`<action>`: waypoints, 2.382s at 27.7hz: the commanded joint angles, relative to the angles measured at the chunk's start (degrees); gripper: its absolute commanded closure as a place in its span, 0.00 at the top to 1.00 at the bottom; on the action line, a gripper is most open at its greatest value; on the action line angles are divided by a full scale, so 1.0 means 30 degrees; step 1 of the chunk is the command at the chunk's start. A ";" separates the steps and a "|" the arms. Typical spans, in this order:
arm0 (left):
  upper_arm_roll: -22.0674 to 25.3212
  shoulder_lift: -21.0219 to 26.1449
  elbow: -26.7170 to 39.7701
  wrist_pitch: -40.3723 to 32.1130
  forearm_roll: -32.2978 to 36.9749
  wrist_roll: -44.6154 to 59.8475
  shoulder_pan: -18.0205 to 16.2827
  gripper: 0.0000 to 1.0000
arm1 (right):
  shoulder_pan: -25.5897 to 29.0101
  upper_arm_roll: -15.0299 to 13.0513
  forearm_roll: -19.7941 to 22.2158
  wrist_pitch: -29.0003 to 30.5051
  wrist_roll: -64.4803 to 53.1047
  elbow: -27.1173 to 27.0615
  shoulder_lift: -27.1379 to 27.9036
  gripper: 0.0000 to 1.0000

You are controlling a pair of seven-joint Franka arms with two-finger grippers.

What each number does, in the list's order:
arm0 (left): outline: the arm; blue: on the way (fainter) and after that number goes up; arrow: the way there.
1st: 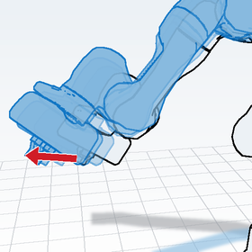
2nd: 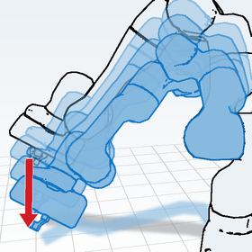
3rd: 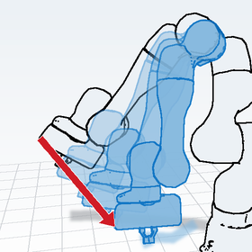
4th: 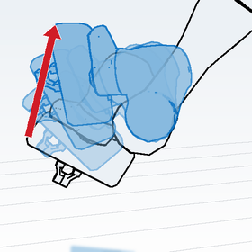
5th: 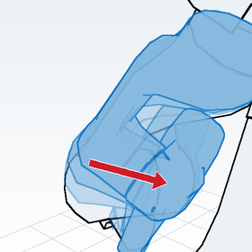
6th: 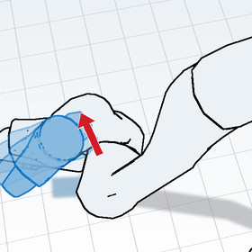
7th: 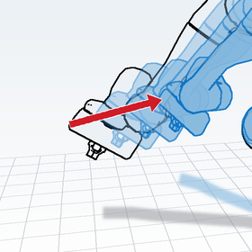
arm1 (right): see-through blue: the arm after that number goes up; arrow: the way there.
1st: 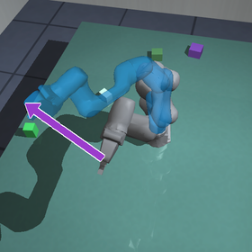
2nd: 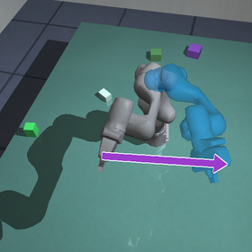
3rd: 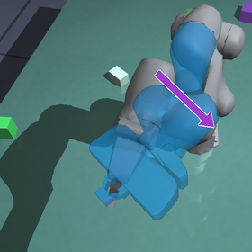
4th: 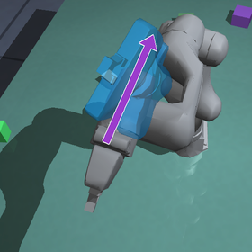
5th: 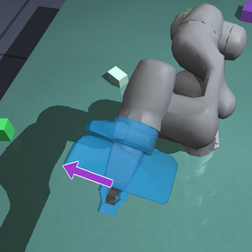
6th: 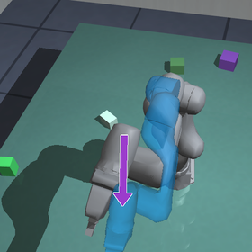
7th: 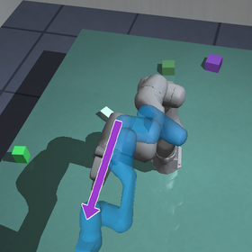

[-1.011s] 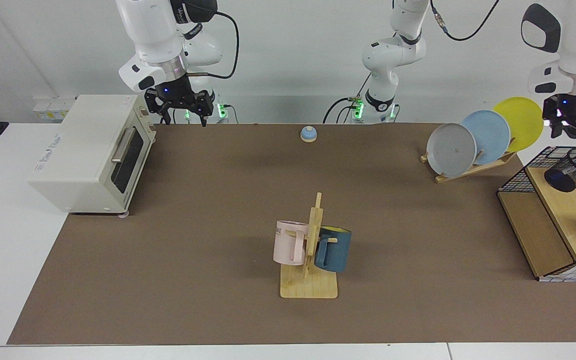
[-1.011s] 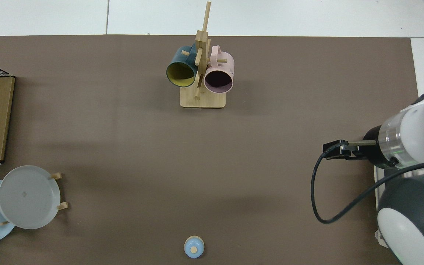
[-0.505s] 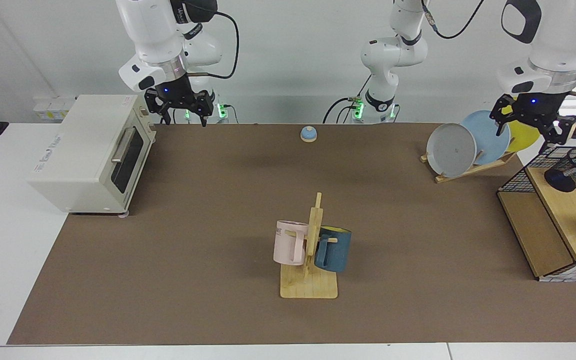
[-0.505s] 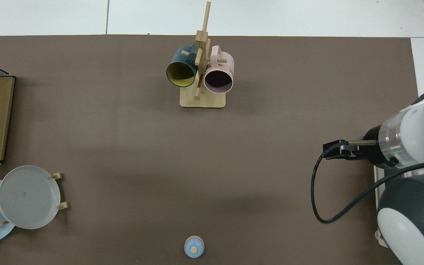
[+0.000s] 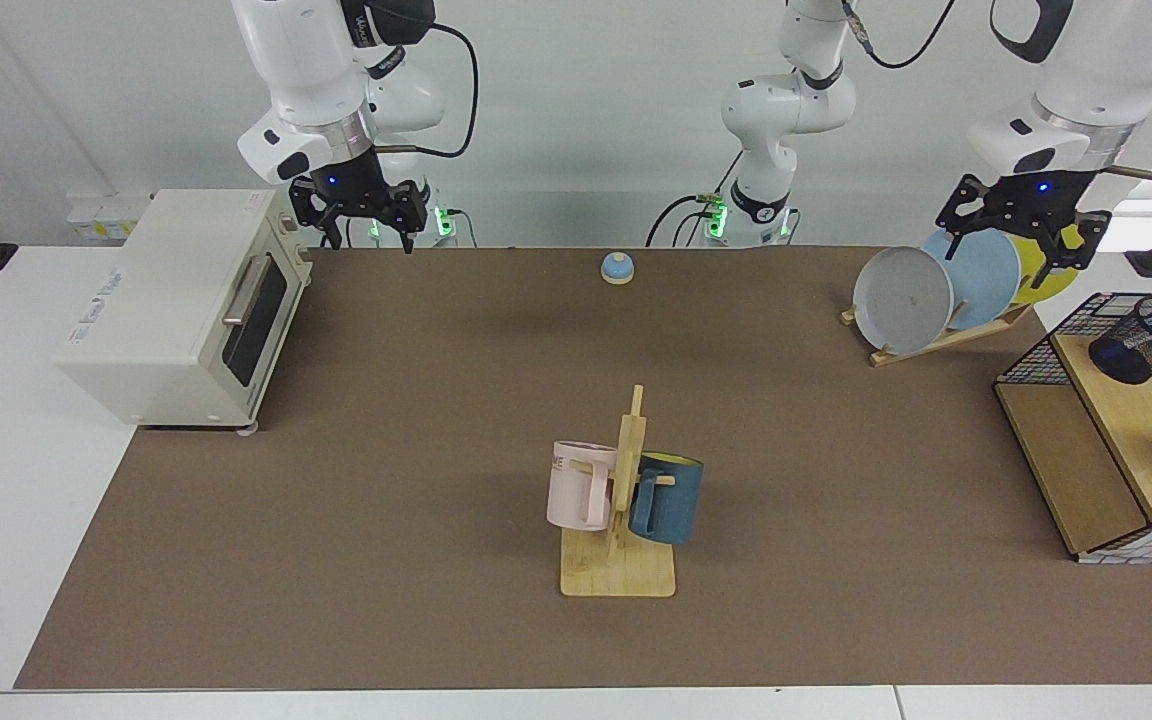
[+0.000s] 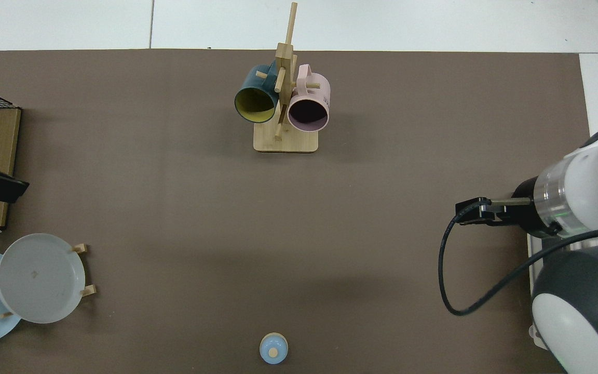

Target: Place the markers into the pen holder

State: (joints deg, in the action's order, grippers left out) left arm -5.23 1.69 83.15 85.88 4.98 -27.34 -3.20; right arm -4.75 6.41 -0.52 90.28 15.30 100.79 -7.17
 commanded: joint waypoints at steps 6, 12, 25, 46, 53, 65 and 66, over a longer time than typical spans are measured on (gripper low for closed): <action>-0.0133 -0.0299 -0.0178 -0.1176 -0.0928 0.3572 0.0277 1.00 | 0.0352 0.0118 -0.0236 0.0463 -0.0530 0.0476 -0.0423 1.00; -0.0689 -0.0269 -0.0323 -0.1879 -0.1045 0.4426 0.0277 1.00 | 0.0352 0.0118 -0.0236 0.0463 -0.0530 0.0476 -0.0423 1.00; -0.0895 -0.0298 -0.0559 -0.2231 -0.1192 0.4836 0.0247 1.00 | 0.1407 0.0059 -0.0207 0.2281 -0.0706 -0.0167 -0.0072 1.00; -0.0895 -0.0299 -0.0559 -0.2143 -0.1221 0.4807 0.0189 1.00 | 0.1055 0.0235 -0.0206 -0.1648 -0.0530 -0.5794 0.3239 1.00; -0.0895 -0.0299 -0.0559 -0.2143 -0.1221 0.4807 0.0218 1.00 | 0.1084 0.0235 -0.0178 -0.1588 -0.0501 -0.5443 0.3063 1.00; -0.0866 -0.0357 -0.0559 -0.2202 -0.1221 0.4807 0.0247 1.00 | 0.1026 0.0235 -0.0149 -0.0592 -0.0413 -0.3099 0.1247 1.00; -0.0866 -0.0415 -0.0559 -0.2202 -0.1192 0.4807 0.0218 1.00 | 0.0997 0.0264 -0.0149 -0.0592 -0.0413 -0.3070 0.1218 1.00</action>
State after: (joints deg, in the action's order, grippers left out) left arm -8.46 0.80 82.43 80.54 2.17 -13.61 -3.19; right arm -1.91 7.06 -0.54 86.52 14.97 87.95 -0.82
